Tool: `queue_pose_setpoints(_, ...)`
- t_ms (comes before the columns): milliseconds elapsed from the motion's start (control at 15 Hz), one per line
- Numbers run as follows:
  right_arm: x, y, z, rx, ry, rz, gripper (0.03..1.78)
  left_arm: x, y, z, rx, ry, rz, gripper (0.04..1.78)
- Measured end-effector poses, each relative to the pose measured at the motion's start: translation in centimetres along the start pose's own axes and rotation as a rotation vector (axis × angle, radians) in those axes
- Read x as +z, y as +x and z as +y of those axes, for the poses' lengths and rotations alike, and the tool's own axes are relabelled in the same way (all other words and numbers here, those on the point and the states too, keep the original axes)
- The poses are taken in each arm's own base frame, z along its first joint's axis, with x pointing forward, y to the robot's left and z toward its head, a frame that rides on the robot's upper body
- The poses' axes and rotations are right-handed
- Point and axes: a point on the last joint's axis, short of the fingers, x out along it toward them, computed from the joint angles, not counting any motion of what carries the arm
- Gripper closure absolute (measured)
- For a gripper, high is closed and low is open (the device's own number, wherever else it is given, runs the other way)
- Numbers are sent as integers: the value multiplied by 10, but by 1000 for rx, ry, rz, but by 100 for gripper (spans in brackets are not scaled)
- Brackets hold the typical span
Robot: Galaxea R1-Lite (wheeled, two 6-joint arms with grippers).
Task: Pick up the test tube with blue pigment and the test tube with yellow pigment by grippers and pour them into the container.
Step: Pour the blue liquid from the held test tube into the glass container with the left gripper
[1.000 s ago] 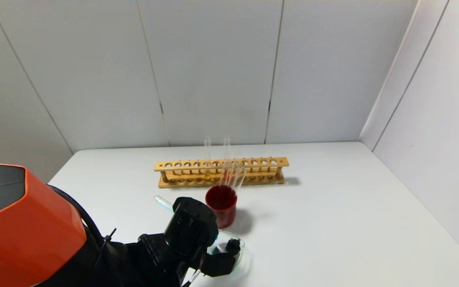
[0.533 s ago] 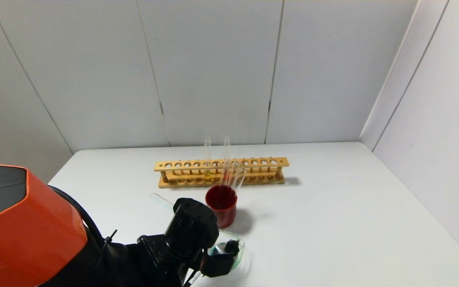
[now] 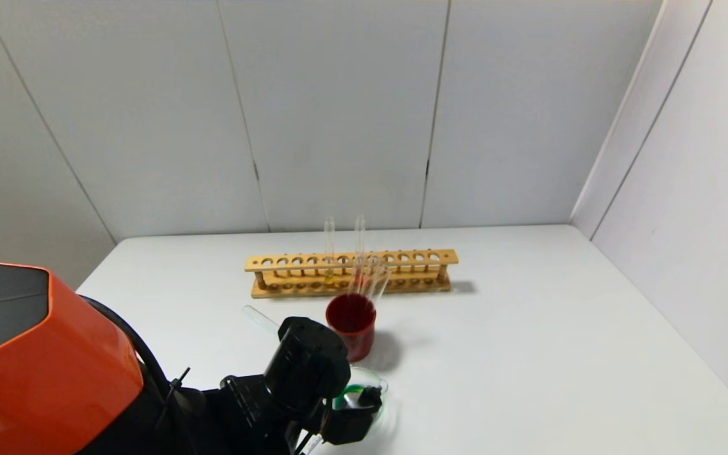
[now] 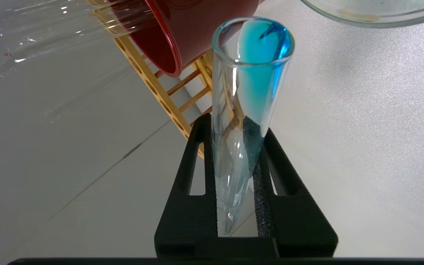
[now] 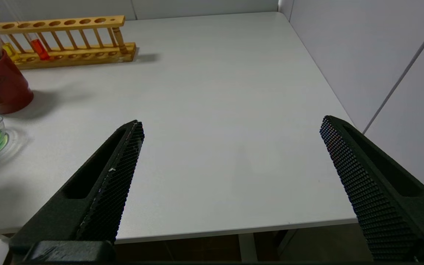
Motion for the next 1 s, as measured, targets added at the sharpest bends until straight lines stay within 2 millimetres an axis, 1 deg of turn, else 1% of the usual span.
queue_pose_setpoints(267, 0, 0, 0, 0, 0, 0, 6, 1, 1, 1, 3, 37, 5, 149)
queue_pose_setpoints(533, 0, 0, 0, 0, 0, 0, 6, 3, 4, 9, 24, 59, 50, 149)
queue_pose_setpoints(1000, 0, 0, 0, 0, 0, 0, 6, 5, 8, 7, 11, 105, 54, 149)
